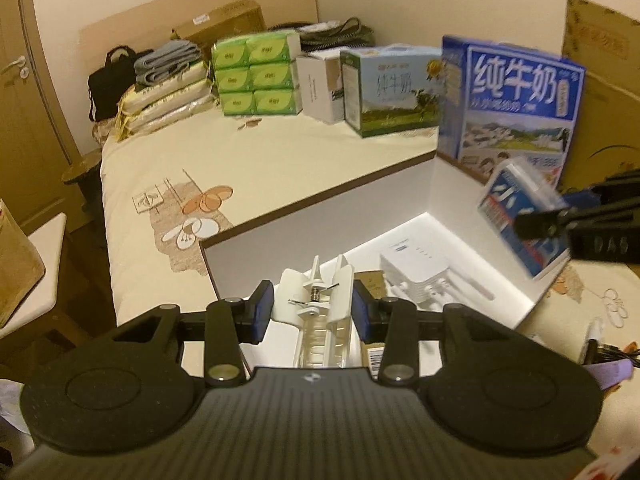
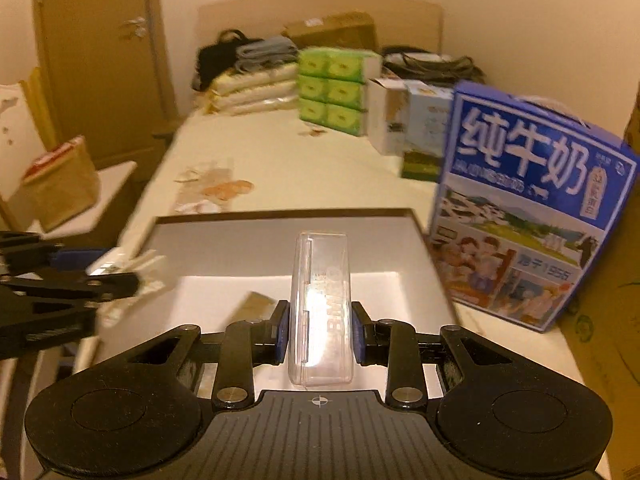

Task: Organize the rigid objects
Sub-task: 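Lift the clip and clear case and carry both toward the brown box, then lower the clip and clear case into the brown box and release both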

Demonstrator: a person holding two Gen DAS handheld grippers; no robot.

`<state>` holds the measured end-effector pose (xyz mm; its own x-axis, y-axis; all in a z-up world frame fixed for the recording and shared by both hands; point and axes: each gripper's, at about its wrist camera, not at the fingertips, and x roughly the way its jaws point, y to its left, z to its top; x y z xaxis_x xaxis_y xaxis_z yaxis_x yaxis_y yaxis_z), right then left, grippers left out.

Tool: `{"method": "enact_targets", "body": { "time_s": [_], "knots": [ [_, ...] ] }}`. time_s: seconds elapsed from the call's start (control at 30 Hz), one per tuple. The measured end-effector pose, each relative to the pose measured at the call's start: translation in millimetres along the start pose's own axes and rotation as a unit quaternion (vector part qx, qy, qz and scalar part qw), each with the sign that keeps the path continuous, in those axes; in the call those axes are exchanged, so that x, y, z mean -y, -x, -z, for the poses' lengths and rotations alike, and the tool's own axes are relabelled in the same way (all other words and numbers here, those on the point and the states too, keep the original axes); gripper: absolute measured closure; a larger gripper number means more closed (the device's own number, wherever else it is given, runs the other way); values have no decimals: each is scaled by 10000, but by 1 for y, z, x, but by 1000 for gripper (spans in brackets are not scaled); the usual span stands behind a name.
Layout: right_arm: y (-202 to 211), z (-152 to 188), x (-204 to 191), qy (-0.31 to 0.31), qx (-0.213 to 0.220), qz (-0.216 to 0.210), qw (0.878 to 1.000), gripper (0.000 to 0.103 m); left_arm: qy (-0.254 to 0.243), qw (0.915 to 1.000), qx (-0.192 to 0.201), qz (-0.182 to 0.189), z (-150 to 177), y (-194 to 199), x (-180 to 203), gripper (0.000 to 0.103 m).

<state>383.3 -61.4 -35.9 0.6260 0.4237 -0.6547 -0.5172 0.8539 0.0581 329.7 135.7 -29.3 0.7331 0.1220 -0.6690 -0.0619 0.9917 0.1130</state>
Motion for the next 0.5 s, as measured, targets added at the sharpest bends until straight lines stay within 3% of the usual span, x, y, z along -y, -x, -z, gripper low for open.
{"method": "enact_targets", "body": {
  "time_s": [0.2, 0.5],
  "knots": [
    [-40, 8, 30, -118, -327, 205, 9992, 75, 103, 9996, -275, -33, 5, -37, -5, 67],
    [-75, 24, 44, -247, -577, 403, 9972, 75, 24, 9985, -514, -162, 14, -73, -2, 67]
  ]
}}
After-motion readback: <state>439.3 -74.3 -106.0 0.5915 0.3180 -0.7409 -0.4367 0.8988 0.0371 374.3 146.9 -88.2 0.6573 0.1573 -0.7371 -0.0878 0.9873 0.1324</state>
